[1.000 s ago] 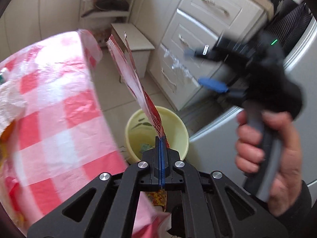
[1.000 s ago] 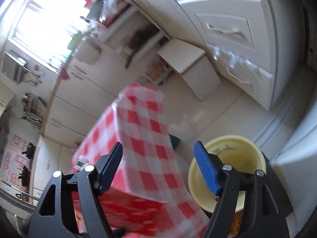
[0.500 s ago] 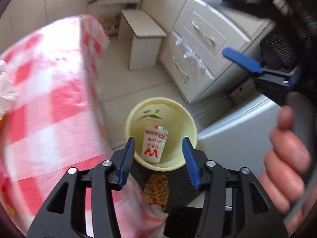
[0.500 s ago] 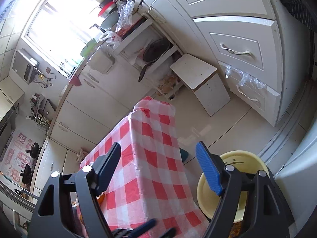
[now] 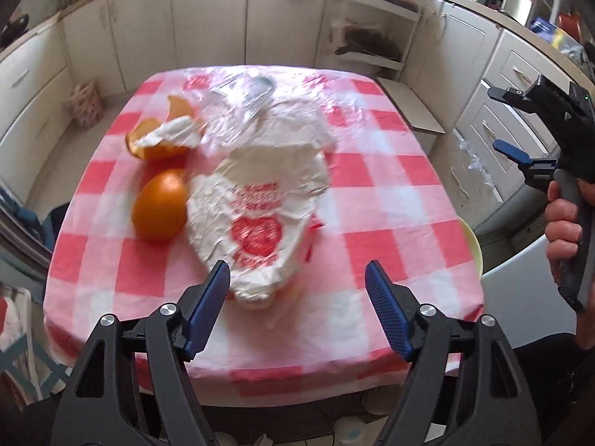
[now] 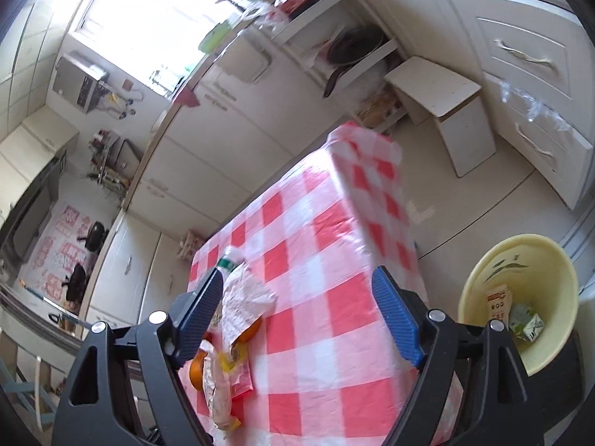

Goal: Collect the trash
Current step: 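Carry the carton and wrapper to the yellow bin and open both tools, then grasp the white printed plastic bag with the left tool and lift it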

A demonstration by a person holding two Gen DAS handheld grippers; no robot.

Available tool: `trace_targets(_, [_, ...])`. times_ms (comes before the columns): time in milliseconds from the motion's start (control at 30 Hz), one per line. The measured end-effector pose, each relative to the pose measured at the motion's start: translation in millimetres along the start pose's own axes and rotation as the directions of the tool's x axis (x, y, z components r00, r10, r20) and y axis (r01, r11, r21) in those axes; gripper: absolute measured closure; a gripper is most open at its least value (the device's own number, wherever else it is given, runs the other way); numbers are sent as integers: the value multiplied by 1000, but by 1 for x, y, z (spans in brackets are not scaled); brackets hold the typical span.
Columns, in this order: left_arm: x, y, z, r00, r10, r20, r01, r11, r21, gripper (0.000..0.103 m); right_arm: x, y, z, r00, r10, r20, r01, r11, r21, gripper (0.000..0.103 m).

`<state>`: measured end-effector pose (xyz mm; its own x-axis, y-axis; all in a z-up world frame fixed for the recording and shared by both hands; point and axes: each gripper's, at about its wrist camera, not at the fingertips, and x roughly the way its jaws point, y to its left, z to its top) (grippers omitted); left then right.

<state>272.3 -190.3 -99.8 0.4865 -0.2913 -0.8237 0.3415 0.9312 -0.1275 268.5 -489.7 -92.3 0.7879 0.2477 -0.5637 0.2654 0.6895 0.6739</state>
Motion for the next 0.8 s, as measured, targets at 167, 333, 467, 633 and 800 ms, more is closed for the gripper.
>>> trace_targets(167, [10, 3, -1, 998, 66, 21, -66, 997, 35, 32, 21, 20, -17, 998, -15, -59, 11, 997, -71, 23])
trace_targets(333, [25, 7, 4, 997, 79, 3, -79, 996, 46, 50, 35, 22, -25, 993, -44, -107, 33, 994, -104, 23])
trace_targets(467, [37, 21, 8, 998, 4, -70, -6, 1000, -19, 97, 38, 22, -25, 992, -48, -118, 35, 993, -111, 23])
trace_targets(633, [21, 32, 19, 999, -16, -46, 15, 1000, -21, 98, 47, 29, -31, 985, -34, -170, 14, 993, -119, 23])
trace_targets(800, [-16, 58, 39, 998, -56, 37, 59, 996, -65, 99, 71, 44, -55, 947, -29, -320, -37, 980, -197, 23])
